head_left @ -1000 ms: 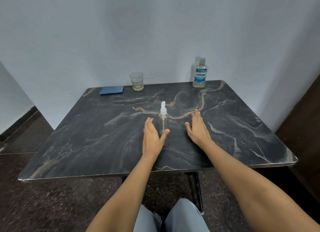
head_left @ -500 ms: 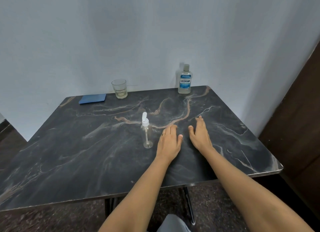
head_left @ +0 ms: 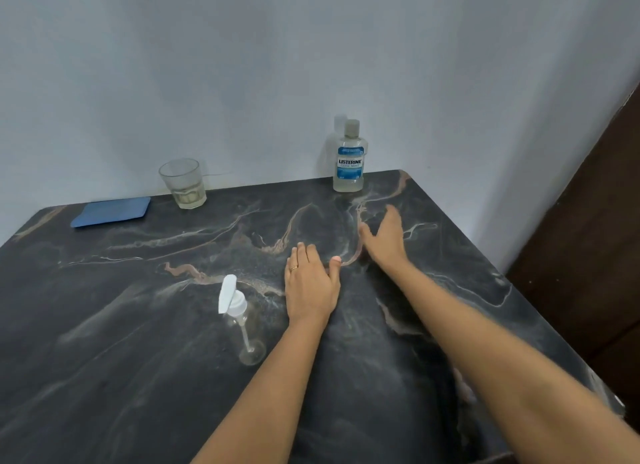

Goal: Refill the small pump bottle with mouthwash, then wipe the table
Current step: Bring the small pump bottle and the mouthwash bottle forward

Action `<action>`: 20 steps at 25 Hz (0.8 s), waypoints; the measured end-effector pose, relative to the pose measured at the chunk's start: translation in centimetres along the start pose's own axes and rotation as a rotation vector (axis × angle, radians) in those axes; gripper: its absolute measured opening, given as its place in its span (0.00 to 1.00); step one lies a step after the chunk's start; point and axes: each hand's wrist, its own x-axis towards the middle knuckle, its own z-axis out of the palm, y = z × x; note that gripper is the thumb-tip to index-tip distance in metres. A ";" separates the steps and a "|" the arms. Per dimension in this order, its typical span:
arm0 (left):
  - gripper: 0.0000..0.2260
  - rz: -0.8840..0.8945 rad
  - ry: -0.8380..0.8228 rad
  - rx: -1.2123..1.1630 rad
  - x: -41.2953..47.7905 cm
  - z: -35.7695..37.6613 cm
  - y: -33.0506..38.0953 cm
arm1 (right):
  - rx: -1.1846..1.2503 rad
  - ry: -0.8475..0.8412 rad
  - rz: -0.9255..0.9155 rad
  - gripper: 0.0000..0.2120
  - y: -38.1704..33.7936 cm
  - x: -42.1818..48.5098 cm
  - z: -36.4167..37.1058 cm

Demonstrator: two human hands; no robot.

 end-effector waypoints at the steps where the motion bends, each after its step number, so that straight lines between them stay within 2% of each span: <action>1: 0.28 0.006 0.006 0.003 0.0 0.1 -0.1 | 0.026 0.019 0.019 0.36 -0.3 1.9 0.4; 4: 0.29 0.009 0.013 0.030 0.4 0.3 -0.1 | 0.119 0.057 0.090 0.46 -1.2 7.5 2.1; 9: 0.28 0.011 0.029 0.053 0.3 0.5 -0.2 | 0.223 0.150 0.192 0.57 -2.3 13.6 6.1; 11: 0.27 0.009 0.032 0.063 0.6 0.7 -0.5 | 0.205 0.189 0.202 0.54 -2.7 15.1 7.7; 17: 0.27 0.006 0.049 0.048 0.6 1.0 -0.7 | 0.064 0.209 0.135 0.36 -2.4 16.6 9.4; 20: 0.27 0.004 0.048 0.047 0.7 1.0 -0.6 | 0.041 0.193 0.094 0.32 -2.0 15.0 9.0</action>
